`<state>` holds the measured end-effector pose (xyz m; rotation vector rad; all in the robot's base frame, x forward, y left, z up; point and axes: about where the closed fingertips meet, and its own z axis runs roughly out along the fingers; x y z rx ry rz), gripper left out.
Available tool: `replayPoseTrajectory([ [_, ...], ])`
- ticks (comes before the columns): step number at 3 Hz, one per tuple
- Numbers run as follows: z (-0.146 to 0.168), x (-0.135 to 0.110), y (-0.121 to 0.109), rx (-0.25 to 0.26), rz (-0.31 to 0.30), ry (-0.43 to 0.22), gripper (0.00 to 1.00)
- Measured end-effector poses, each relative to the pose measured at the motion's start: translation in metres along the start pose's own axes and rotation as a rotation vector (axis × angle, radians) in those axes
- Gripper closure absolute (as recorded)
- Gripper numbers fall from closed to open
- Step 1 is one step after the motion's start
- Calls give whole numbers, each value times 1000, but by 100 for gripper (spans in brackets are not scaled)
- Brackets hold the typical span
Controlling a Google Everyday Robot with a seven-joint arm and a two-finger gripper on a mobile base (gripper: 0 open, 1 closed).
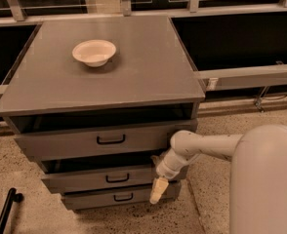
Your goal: Open middle drawer
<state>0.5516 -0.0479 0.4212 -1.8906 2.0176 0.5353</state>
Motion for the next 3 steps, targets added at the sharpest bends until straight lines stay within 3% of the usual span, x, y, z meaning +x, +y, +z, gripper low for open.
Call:
replayPoseTrajectory([
  [1, -15, 8, 28, -28, 48, 0, 0],
  [3, -27, 20, 60, -75, 94, 13, 0],
])
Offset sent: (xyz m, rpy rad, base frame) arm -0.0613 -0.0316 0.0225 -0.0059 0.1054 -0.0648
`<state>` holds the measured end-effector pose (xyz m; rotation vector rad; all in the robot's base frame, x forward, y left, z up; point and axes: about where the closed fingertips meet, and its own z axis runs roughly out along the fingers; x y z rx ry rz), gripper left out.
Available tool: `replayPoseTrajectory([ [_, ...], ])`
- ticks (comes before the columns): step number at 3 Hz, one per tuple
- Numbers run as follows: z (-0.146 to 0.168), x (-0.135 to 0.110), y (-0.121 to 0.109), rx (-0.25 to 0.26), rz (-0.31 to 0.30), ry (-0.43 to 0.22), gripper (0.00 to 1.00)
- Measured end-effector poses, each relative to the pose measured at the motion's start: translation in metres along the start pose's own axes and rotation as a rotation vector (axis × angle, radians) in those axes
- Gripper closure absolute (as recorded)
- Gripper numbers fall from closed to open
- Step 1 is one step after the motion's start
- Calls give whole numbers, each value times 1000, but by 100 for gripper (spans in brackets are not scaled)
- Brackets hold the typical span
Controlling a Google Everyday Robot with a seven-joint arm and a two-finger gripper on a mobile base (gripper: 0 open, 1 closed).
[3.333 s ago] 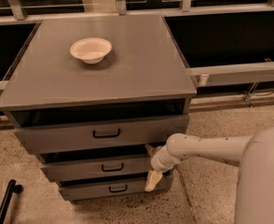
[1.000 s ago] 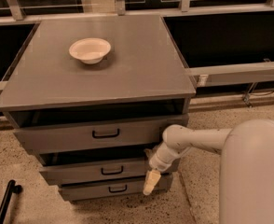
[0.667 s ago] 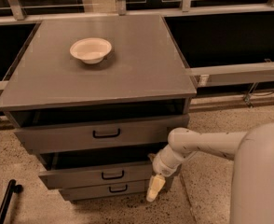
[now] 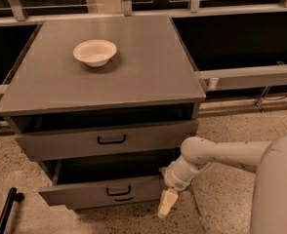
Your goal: Open middle drawer
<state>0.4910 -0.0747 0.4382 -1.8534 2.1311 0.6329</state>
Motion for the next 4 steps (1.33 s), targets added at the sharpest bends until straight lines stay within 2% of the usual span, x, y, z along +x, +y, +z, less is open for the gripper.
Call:
replayPoseTrajectory([
  [2, -12, 12, 25, -54, 32, 29, 0],
  [4, -27, 25, 55, -97, 66, 31, 0],
])
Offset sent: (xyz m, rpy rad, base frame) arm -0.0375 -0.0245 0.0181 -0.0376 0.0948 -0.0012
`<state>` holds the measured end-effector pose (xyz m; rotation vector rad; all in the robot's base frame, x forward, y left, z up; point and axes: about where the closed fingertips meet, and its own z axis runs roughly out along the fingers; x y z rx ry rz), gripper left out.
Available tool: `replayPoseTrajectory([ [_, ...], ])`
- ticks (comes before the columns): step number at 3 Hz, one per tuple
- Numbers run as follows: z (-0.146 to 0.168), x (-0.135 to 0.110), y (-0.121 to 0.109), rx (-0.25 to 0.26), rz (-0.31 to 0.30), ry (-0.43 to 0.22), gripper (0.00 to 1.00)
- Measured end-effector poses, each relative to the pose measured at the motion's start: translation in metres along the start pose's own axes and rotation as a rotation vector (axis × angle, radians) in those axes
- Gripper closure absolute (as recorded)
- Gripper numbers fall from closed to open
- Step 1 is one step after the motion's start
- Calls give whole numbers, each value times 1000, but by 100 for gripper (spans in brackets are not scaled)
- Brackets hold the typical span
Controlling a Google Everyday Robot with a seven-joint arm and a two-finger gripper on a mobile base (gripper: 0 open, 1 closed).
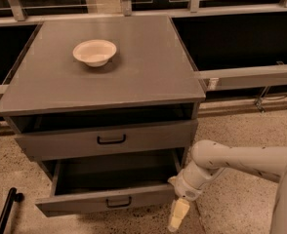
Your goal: Open middle drawer
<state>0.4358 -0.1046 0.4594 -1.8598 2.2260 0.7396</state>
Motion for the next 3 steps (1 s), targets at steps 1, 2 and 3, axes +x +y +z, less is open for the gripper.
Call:
replayPoseTrajectory([
  [1, 0, 0, 0, 0, 0, 0, 0],
  [2, -3, -20, -23, 64, -78, -27, 0],
  [3, -7, -34, -39, 107, -130, -42, 0],
])
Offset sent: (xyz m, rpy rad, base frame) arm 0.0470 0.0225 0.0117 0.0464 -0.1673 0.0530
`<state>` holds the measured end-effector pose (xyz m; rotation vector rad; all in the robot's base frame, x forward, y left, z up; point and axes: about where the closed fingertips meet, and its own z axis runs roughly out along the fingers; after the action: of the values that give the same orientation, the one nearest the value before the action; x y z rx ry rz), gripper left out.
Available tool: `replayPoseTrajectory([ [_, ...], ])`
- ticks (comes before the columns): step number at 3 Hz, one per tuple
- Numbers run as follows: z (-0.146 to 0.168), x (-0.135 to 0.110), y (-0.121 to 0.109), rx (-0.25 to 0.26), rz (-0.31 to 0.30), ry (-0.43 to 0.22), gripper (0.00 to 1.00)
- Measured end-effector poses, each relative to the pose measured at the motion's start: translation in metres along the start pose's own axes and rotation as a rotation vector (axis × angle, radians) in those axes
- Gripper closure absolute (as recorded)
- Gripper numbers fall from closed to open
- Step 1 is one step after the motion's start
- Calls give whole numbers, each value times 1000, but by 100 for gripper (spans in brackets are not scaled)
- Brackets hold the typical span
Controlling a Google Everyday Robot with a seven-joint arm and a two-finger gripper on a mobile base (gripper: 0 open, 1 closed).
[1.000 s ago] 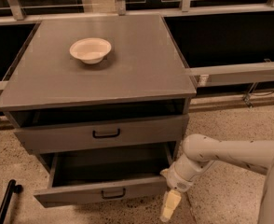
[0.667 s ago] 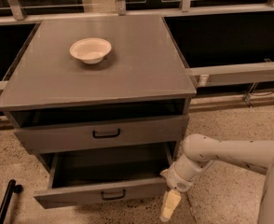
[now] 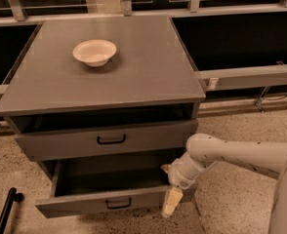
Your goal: Open middle drawer
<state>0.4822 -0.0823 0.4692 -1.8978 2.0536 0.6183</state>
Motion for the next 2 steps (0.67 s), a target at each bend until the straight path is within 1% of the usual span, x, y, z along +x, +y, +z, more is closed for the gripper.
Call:
replayPoseTrajectory([
  [1, 6, -2, -12, 27, -39, -33, 0],
  [2, 21, 7, -15, 28, -49, -58, 0],
])
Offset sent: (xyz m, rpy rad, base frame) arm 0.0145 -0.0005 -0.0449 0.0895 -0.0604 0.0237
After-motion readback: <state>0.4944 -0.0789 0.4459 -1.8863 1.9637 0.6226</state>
